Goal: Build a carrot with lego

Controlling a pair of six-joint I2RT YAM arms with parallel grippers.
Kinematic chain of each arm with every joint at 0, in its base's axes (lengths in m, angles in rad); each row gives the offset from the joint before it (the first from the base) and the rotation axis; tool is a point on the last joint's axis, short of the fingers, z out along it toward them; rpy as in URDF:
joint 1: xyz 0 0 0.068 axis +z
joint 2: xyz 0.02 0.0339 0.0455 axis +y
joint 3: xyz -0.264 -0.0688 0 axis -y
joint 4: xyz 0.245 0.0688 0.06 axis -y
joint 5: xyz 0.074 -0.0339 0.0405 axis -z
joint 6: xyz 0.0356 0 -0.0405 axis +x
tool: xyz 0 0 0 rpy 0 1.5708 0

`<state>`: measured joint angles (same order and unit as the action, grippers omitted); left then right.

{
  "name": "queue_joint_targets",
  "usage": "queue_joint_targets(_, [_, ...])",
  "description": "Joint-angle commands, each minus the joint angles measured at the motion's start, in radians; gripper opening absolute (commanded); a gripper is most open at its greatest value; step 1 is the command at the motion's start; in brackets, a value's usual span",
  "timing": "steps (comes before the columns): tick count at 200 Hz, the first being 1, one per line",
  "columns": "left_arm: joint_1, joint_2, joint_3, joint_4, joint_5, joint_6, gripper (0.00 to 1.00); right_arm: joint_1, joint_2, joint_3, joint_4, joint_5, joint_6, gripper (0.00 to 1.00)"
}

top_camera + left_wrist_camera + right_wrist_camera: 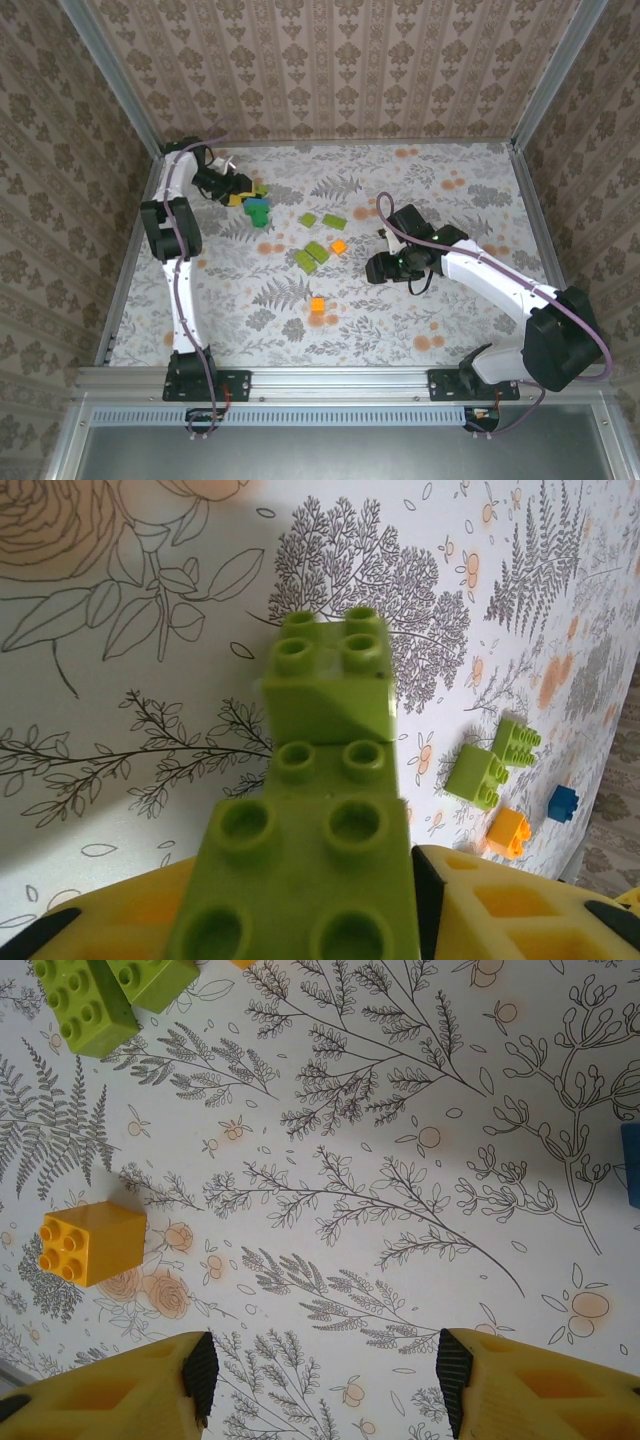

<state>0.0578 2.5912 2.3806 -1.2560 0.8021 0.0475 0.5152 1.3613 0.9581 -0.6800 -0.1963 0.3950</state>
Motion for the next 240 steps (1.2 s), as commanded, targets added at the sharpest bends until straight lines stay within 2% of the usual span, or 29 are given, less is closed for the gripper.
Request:
queue_joint_targets(1, [0.019,0.03,0.035,-0.006,0.02,-0.003,0.51,0.006,0.004,-0.014,0.003,-0.018,-0.012,0.62])
queue_joint_targets(35, [0.025,0.029,0.036,-0.003,0.013,-0.004,0.61,0.008,0.005,-0.014,0.003,-0.015,-0.014,0.62])
queue_joint_targets(63, [0.039,0.004,0.021,-0.011,0.0,0.013,0.64,0.009,0.005,-0.015,0.003,-0.015,-0.014,0.62])
queue_joint_targets(84, [0.056,-0.052,-0.022,-0.009,-0.019,0.025,0.64,0.01,0.005,-0.013,0.003,-0.014,-0.016,0.62])
queue_joint_targets(99, [0.063,-0.135,-0.085,0.016,-0.037,0.027,0.69,0.014,0.005,-0.013,0.005,-0.012,-0.015,0.62])
queue_joint_targets(121, [0.062,-0.324,-0.206,0.111,-0.056,-0.006,0.83,0.027,0.015,-0.005,0.004,-0.003,-0.023,0.62])
queue_joint_targets(129, [0.059,-0.408,-0.262,0.152,-0.058,-0.024,0.98,0.037,0.021,0.003,-0.001,0.004,-0.027,0.63])
queue_joint_targets(132, [0.055,-0.441,-0.284,0.165,-0.064,-0.03,1.0,0.043,0.022,0.005,-0.003,0.01,-0.026,0.63])
queue_joint_targets(154, [0.02,-0.709,-0.475,0.315,-0.15,-0.096,1.0,0.083,0.056,0.032,-0.011,0.043,-0.018,0.63])
queue_joint_targets(163, [0.005,-0.822,-0.561,0.382,-0.219,-0.135,1.0,0.095,0.066,0.045,-0.016,0.057,-0.01,0.63])
queue_joint_targets(185, [-0.029,-1.106,-0.825,0.622,-0.252,-0.255,1.0,0.147,0.084,0.075,-0.028,0.088,0.023,0.64])
queue_joint_targets(215, [-0.052,-1.418,-1.208,1.045,-0.17,-0.457,1.0,0.214,0.164,0.162,-0.028,0.141,0.071,0.65])
queue_joint_targets(226, [-0.057,-1.479,-1.288,1.102,-0.174,-0.507,1.0,0.24,0.22,0.224,-0.029,0.148,0.065,0.66])
queue_joint_targets(240, [-0.057,-1.522,-1.366,1.146,-0.172,-0.507,1.0,0.262,0.3,0.31,-0.02,0.121,0.031,0.67])
